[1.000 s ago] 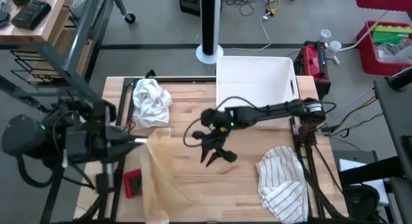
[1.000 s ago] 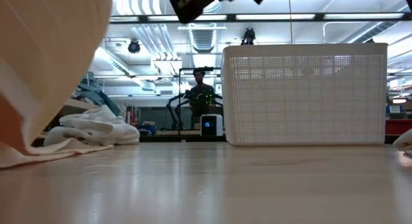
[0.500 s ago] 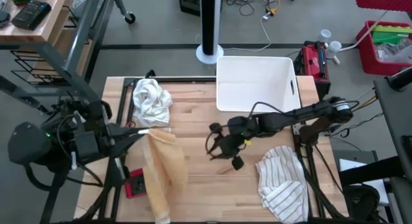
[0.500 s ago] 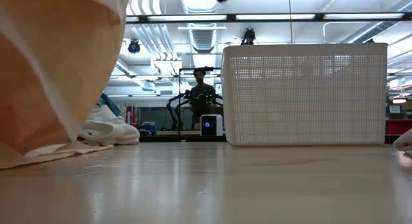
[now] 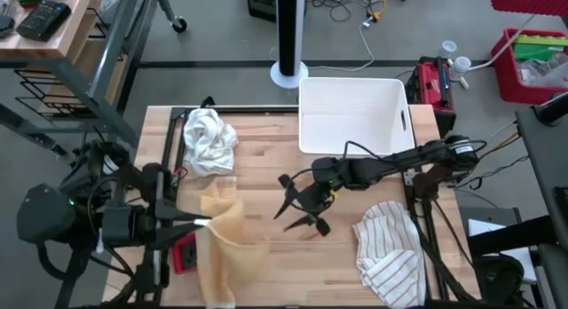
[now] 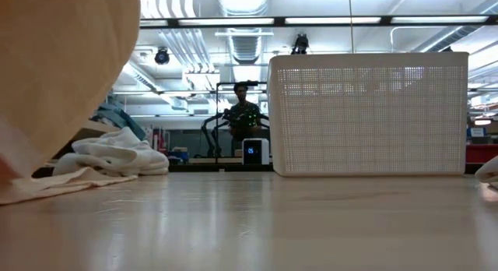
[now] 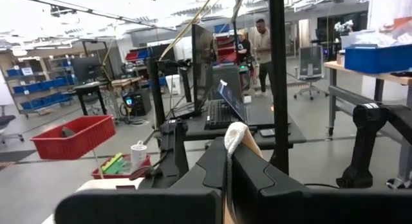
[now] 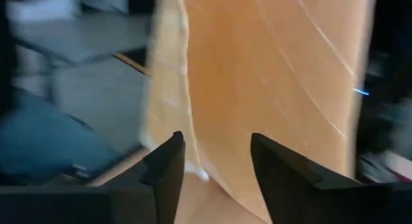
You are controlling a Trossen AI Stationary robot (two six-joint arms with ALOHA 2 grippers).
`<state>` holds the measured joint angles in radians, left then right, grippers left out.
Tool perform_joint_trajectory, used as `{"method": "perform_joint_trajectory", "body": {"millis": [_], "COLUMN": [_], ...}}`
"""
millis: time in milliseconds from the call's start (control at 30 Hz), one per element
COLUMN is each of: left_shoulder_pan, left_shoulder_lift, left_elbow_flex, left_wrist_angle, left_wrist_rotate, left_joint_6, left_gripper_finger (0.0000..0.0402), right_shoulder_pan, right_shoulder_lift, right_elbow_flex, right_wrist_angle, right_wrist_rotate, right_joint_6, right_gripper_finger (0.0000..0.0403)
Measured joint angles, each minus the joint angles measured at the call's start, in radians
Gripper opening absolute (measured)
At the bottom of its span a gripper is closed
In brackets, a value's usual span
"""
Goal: Fold towel
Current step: Fold the yellow kitchen towel
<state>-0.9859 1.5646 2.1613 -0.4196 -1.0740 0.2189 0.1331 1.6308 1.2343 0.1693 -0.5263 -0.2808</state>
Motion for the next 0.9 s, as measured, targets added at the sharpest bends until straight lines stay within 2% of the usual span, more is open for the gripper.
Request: {"method": "perform_joint_trajectory", "body": {"millis": [67,367,500,733,900], "left_shoulder_pan": [0.000,-0.002,-0.003,-0.006,-0.006], "left_shoulder_lift": [0.000,0.000,0.000,-0.002,-0.002], "left_elbow_flex": [-0.014,-0.037,-0.036,-0.034,-0.034], "left_wrist_angle": [0.031,0.084,0.084,0.083,0.083], "left_wrist_rotate": [-0.006,-0.026,-0.043,-0.043,-0.043], "left_joint_6": [0.003,0.034,0.034,0.041,0.042], "left_gripper_finger": [0.0000,0.0000,0.0000,0.0000,0.0000], "right_shoulder_pan": [0.005,0.055,0.072,0.086,0.090], "right_shoulder_lift": [0.029,0.169,0.205,0.242,0.255], "right_elbow_flex": [0.032,0.149,0.176,0.206,0.219], "right_wrist_angle": [0.009,-0.001,-0.009,-0.009,0.012], "right_wrist_rotate": [-0.032,-0.037,-0.101,-0.075,-0.077], "right_joint_6": [0.023,0.076,0.107,0.111,0.075], "right_gripper_finger": [0.0197,0.0254,0.0269,0.0273,0.0251]}}
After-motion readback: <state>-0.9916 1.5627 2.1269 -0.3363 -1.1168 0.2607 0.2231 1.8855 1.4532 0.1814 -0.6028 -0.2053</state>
